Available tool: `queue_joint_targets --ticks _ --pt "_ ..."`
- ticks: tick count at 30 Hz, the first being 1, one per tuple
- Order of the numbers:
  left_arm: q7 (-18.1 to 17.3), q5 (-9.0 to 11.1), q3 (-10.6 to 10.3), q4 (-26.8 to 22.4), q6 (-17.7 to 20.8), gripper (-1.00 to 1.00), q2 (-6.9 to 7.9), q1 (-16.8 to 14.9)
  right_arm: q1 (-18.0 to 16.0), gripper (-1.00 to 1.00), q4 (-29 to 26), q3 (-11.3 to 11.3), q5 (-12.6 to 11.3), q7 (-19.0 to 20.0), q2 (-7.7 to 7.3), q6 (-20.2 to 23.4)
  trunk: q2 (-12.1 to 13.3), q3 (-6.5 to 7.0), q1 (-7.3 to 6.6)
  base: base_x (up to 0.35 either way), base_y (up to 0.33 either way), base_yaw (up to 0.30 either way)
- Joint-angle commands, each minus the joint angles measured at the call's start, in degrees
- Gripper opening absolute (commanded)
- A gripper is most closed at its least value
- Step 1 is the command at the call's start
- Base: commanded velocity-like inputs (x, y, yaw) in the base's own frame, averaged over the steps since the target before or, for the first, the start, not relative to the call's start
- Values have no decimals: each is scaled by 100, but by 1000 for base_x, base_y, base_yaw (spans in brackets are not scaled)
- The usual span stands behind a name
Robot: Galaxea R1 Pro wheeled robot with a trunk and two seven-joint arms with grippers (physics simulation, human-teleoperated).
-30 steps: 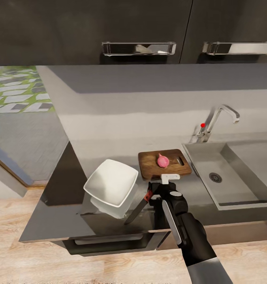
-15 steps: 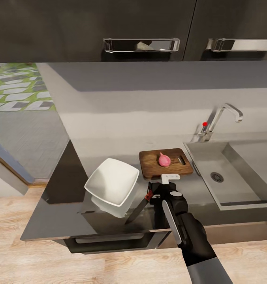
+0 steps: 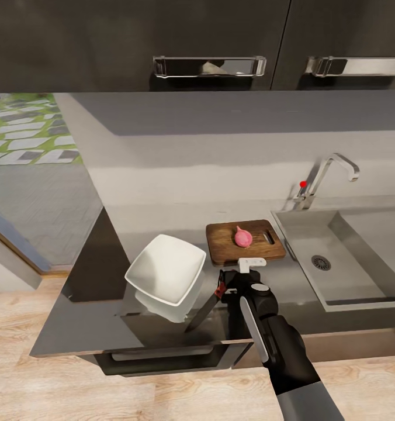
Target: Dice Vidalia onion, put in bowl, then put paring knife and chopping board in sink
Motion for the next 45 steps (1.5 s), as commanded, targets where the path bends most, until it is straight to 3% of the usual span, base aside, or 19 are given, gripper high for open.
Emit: queue_joint_targets --ticks 1,10,14,18,32,45 --pt "52 21 -37 -10 -13 100 9 -1 -4 100 -6 8 -25 -39 0 27 -9 -8 3 0 0 0" --pt "51 21 -42 -10 -13 100 9 -1 -4 100 -5 16 67 -37 0 31 -9 -8 3 0 0 0" --pt "53 21 -41 -10 -13 100 9 -1 -4 100 -5 25 423 -34 0 27 -9 -8 3 0 0 0" --pt "52 21 -44 -10 -13 100 9 -1 -4 100 -5 27 547 -23 0 26 -9 -8 3 0 0 0" --pt "53 21 -40 -10 -13 100 9 -1 -6 100 -5 27 595 -11 0 26 -9 -14 3 0 0 0" --pt "51 21 -40 -10 -13 100 9 -1 -4 100 -5 27 598 -10 0 26 -9 -119 3 0 0 0"
